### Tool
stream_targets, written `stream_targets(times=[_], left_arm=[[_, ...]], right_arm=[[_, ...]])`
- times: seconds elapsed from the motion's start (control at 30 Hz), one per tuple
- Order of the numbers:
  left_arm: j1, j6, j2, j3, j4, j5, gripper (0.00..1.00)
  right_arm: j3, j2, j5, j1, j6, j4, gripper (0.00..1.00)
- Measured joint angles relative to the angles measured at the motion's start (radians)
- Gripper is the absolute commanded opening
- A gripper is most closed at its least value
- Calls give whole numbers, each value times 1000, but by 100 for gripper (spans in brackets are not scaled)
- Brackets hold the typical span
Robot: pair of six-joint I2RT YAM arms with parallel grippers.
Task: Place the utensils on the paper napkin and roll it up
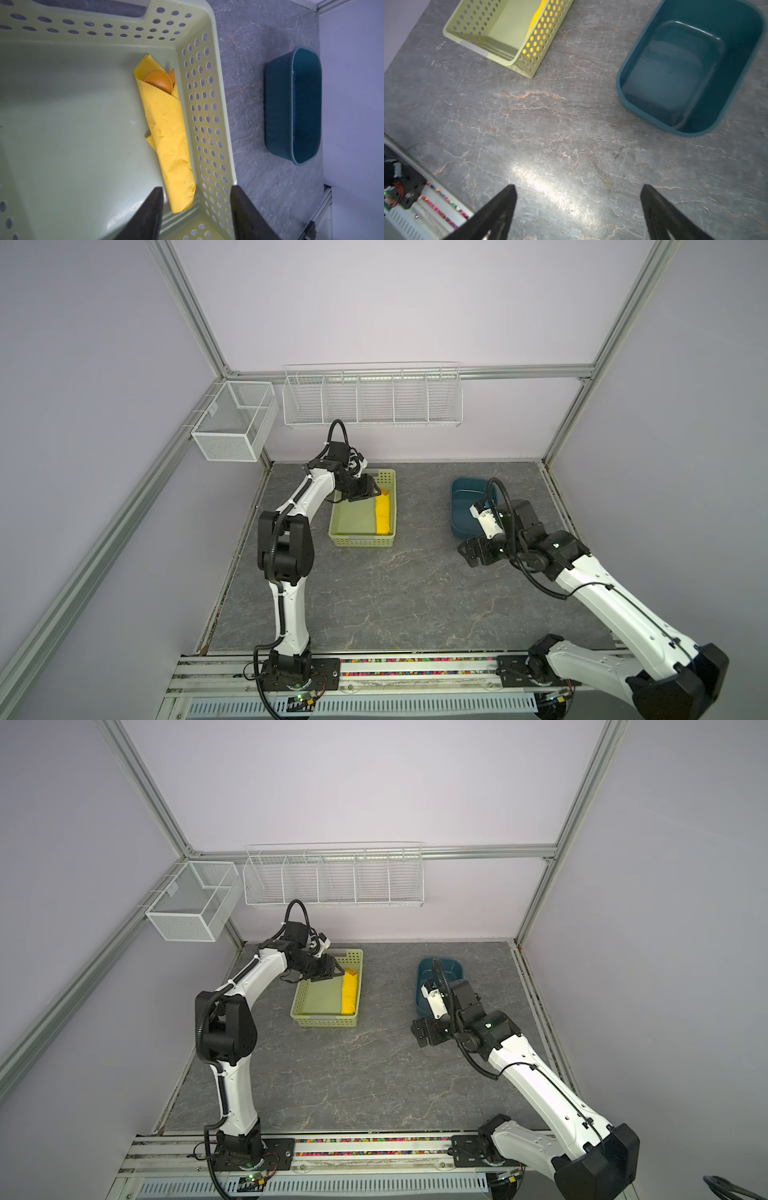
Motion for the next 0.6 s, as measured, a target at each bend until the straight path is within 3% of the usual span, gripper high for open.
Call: stream_targets(times=[0.13,0.17,0.4,0.6], left_arm=[[0,-5,-92,-83,27,-35,88],[0,-3,-115,-104,35,-47,100],[0,-6,-312,-295,105,-188,99],[27,-34,-518,-503,211,-381,99]], right_arm=[[0,-18,26,-64,1,34,89],[0,-21,32,-79,1,43,89],[-32,-21,85,-185,-6,130,89],[-112,-21,161,-259,-11,234,89]])
